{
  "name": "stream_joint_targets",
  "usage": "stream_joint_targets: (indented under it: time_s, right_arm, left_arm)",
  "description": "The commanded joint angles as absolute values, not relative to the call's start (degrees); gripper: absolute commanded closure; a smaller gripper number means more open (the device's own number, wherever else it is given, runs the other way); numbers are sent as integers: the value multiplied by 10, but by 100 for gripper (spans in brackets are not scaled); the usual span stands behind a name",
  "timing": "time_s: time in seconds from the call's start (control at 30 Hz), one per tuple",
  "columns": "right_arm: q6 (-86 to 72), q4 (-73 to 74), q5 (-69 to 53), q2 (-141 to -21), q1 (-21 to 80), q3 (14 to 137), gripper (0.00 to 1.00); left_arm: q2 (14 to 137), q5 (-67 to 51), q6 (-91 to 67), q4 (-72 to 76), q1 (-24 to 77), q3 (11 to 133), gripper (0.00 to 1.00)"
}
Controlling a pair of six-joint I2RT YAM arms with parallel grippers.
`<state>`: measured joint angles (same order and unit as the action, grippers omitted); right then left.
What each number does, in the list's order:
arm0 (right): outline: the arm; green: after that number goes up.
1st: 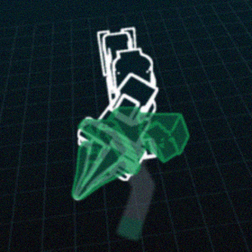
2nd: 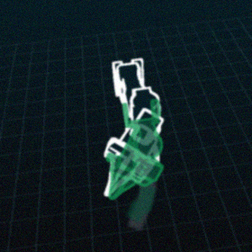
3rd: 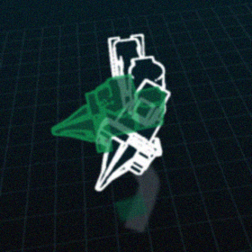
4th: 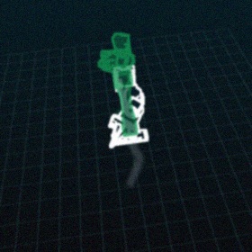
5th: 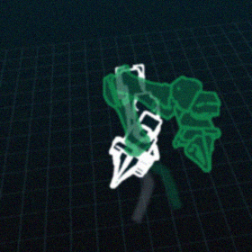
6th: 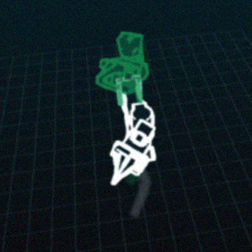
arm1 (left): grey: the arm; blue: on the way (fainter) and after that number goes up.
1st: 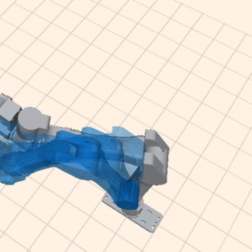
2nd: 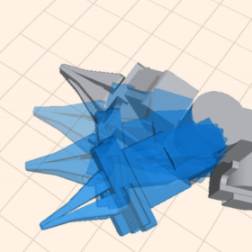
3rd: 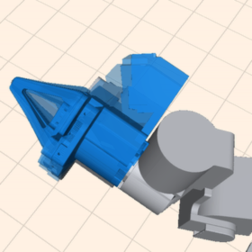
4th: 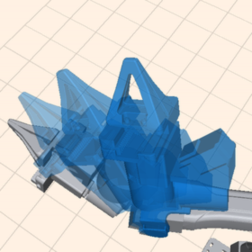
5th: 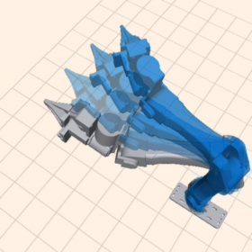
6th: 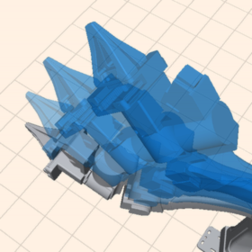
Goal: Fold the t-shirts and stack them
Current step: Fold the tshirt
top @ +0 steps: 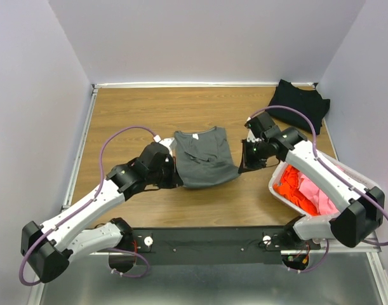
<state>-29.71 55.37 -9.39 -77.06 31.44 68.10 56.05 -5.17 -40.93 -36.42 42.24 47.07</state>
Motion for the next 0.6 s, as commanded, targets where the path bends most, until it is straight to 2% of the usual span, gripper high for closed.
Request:
stream_joint_targets:
  time_s: [0.0, 0.27, 0.57]
  right_arm:
    - [-281, 633, -139, -739, 318, 697, 98]
    - [-265, 722, -204, -735, 319, 735, 98]
    - [-257, 795, -265, -737, 323, 745, 98]
  left_arm:
    - [528, -134, -430, -403, 452, 465, 100]
    - [490, -213, -490, -424, 523, 468, 100]
    - [489, -247, -507, -476, 590, 499, 100]
